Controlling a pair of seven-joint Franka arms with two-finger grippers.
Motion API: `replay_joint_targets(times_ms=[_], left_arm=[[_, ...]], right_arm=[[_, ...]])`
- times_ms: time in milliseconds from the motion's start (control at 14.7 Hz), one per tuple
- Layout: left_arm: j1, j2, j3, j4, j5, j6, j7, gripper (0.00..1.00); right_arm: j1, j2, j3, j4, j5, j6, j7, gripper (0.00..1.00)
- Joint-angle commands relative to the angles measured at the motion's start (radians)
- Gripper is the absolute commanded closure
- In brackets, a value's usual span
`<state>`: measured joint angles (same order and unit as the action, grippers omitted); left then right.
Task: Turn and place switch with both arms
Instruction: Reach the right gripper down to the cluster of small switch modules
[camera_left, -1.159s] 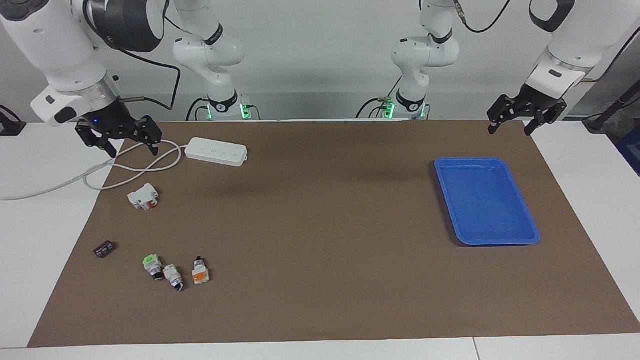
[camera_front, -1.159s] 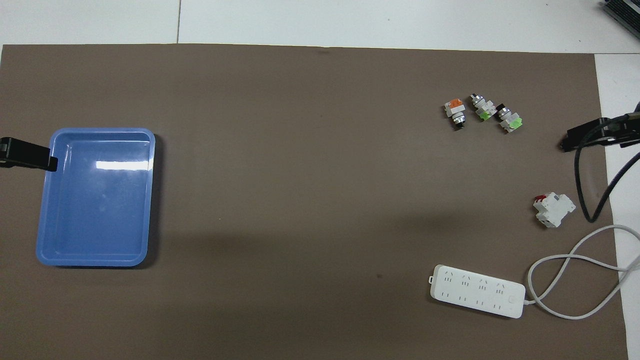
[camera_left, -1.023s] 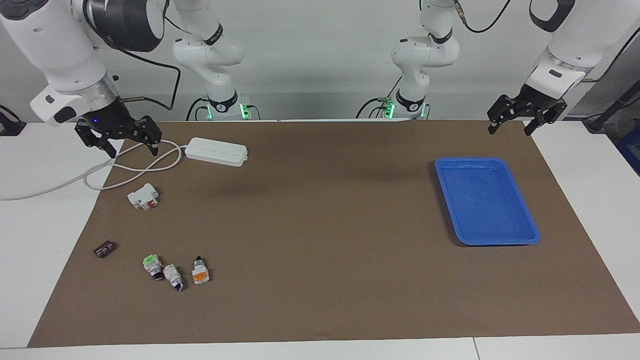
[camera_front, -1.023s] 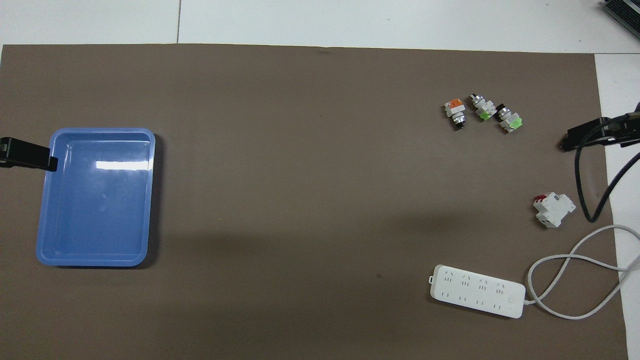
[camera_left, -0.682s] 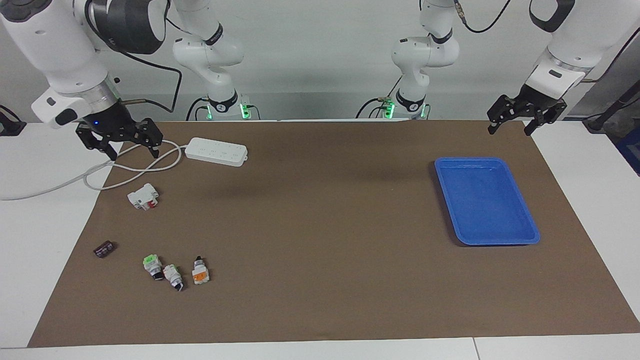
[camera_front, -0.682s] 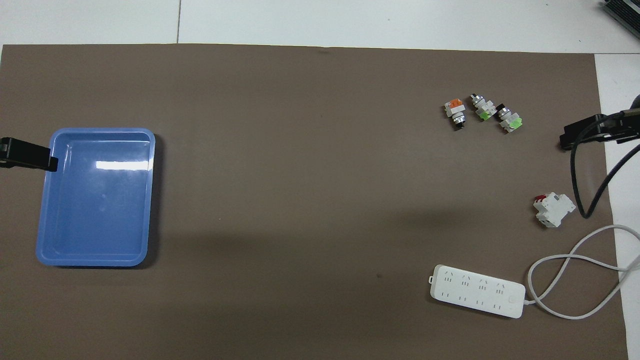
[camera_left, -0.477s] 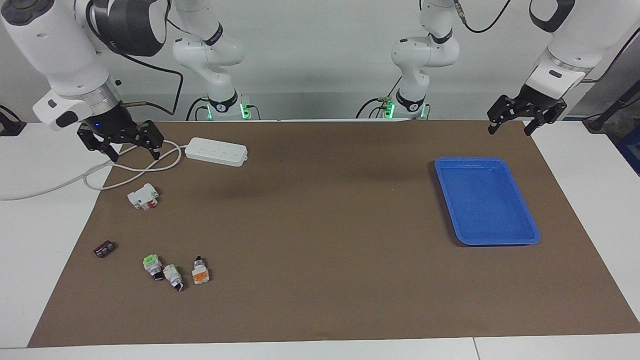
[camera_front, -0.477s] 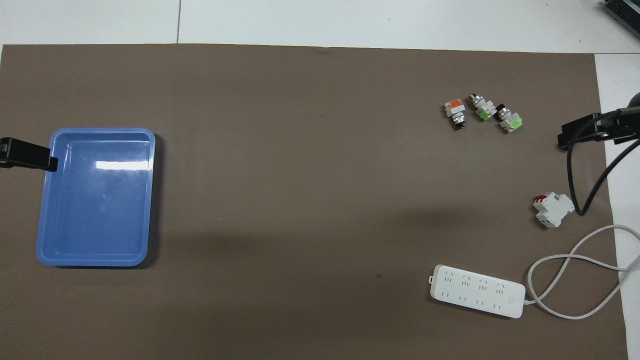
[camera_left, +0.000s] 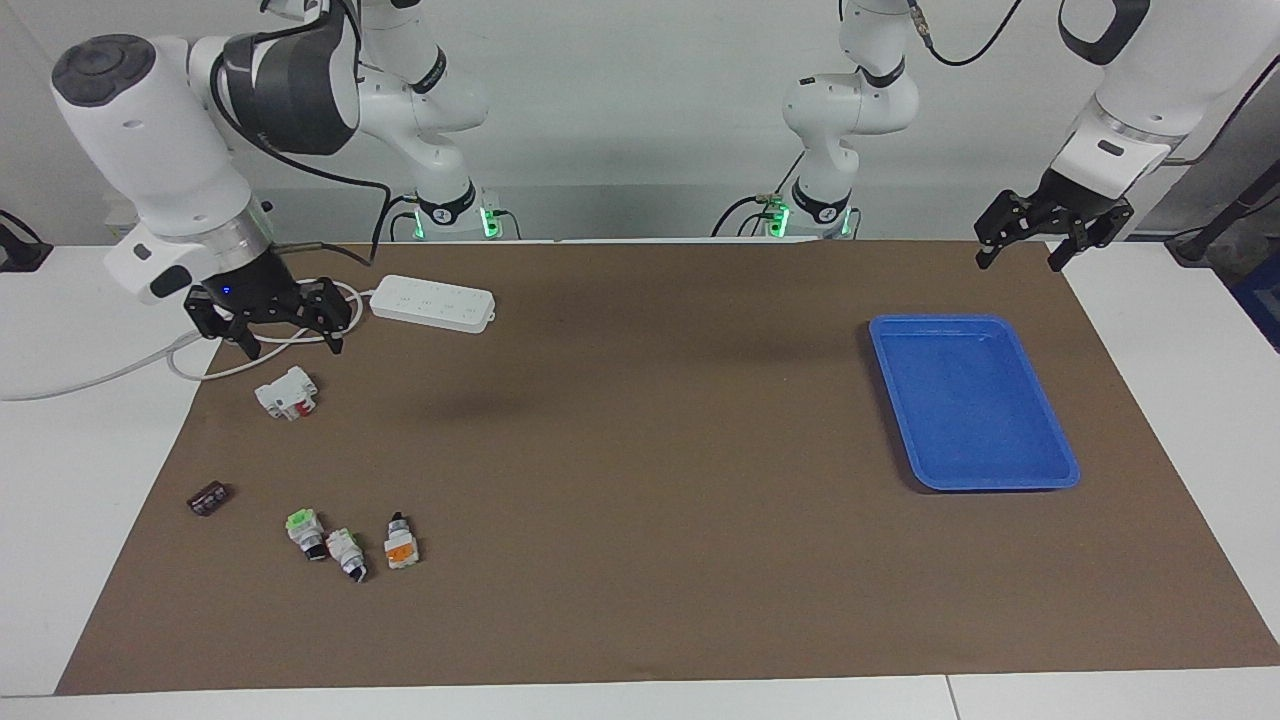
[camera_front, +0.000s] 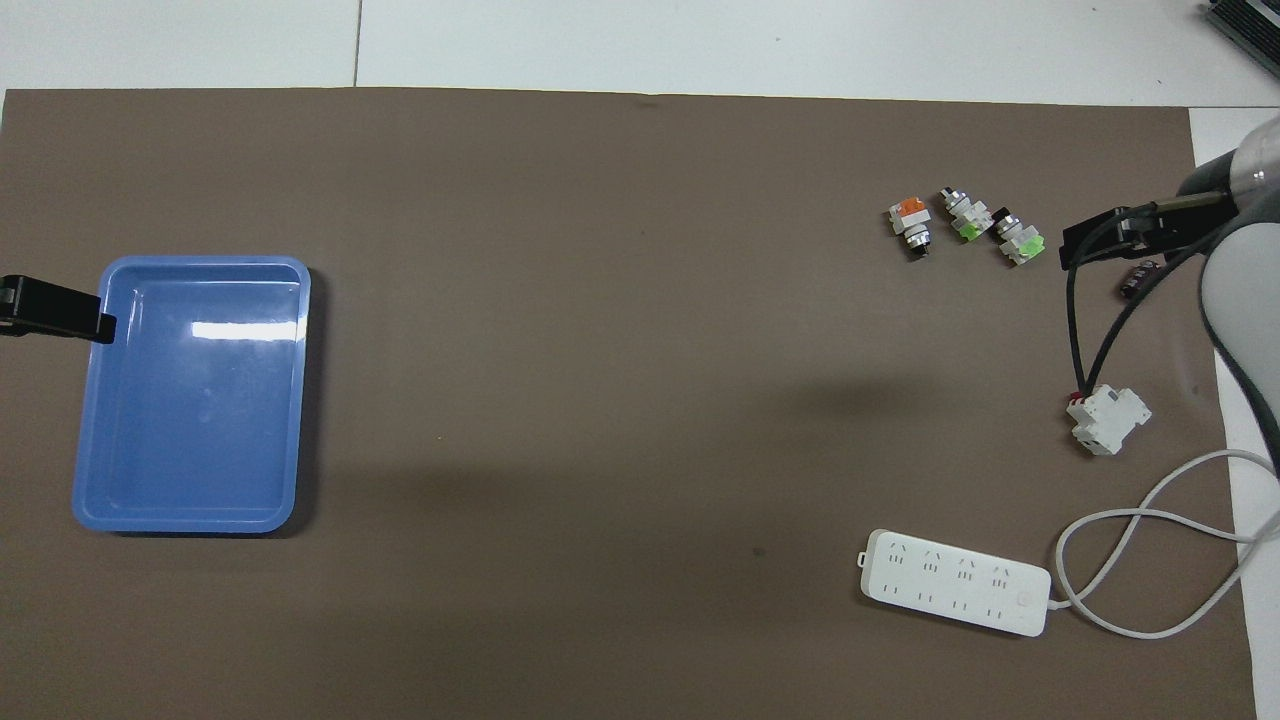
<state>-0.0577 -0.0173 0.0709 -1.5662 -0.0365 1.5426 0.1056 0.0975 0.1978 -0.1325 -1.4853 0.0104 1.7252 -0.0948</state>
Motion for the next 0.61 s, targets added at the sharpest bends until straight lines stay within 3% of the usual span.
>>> replay_joint_targets(times_ms=[0, 205, 545], left_arm=[[0.003, -0.029, 0.001, -0.031, 0.000, 0.001, 0.009, 0.00], [0.004, -0.029, 0.001, -0.032, 0.000, 0.004, 0.009, 0.00], [0.019, -0.029, 0.001, -0.034, 0.000, 0.005, 0.003, 0.00]], right_arm=[[-0.013, 0.067, 0.004, 0.014, 0.052, 0.074, 0.012, 0.00], [-0.012, 0.168, 0.004, 0.020, 0.083, 0.229, 0.003, 0.00], [-0.015, 0.331, 0.051, 0.109, 0.083, 0.368, -0.010, 0.00]])
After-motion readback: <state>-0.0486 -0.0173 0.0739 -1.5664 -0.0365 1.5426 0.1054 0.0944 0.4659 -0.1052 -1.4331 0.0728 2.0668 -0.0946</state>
